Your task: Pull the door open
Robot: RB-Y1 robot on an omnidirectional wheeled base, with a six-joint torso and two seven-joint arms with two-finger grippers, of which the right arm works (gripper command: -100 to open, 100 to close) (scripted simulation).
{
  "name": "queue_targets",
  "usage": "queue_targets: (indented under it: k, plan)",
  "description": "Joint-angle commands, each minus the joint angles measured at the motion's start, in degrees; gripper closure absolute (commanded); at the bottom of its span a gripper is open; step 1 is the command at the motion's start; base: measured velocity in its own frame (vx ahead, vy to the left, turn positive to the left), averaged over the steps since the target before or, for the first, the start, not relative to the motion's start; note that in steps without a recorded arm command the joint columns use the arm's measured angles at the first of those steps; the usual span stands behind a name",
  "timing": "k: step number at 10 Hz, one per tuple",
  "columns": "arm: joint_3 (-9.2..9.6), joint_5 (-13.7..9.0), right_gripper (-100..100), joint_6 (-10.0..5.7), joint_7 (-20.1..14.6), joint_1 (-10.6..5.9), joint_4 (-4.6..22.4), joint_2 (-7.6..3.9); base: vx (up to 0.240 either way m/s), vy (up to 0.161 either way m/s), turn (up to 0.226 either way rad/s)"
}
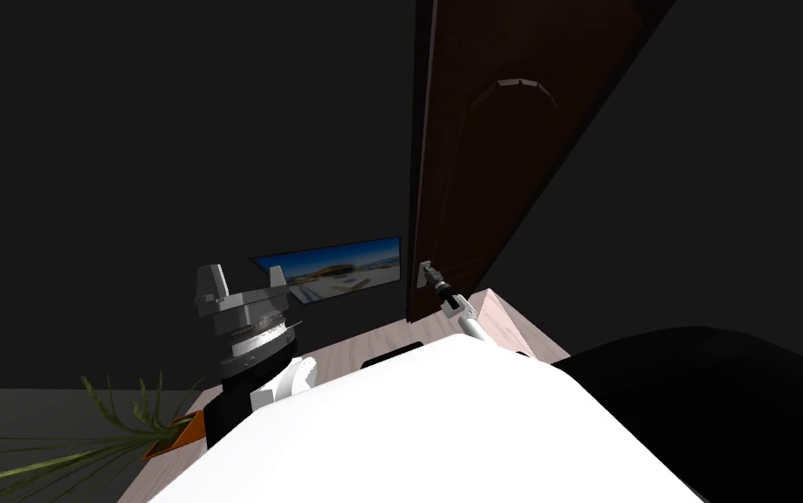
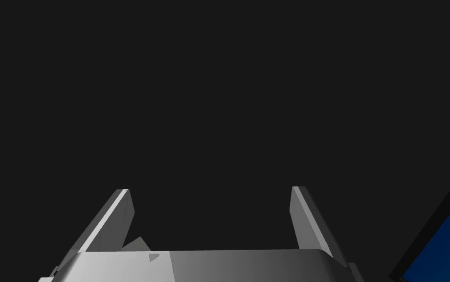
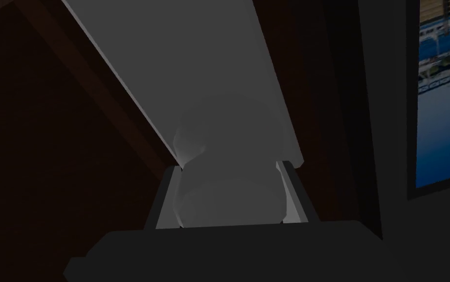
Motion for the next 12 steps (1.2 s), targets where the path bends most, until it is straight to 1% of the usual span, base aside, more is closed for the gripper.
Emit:
queue_targets:
  k: [1,2,3,5,6,8,9,11,12]
  plan:
    - [1.06,-2.45,100,-0.06,-2.86,0.33,-0.4,0.62,-0.097,-0.055,0.082]
    - [1.39,-3.99,100,0.02,-4.38,0.46,-0.66,0.77,-0.092,-0.063,0.081]
    - [1.39,-3.99,100,0.02,-4.75,0.46,-0.66,0.77,-0.059,-0.039,0.039]
    - [2.14,-7.49,100,0.21,-8.31,0.76,-1.24,1.1,-0.06,-0.041,0.065]
    - [2.14,-7.49,100,0.21,-8.59,0.76,-1.24,1.1,-0.057,-0.05,0.063]
    - [2.91,-11.12,100,0.4,-12.2,1.06,-1.84,1.45,-0.068,-0.046,0.067]
    - [2.91,-11.12,100,0.4,-12.55,1.06,-1.84,1.45,-0.057,-0.037,0.038]
    - [3.76,-15.09,100,0.61,-16.14,1.39,-2.5,1.82,-0.075,-0.054,0.084]
    - [3.76,-15.09,100,0.61,-16.82,1.39,-2.5,1.82,-0.065,-0.053,0.061]
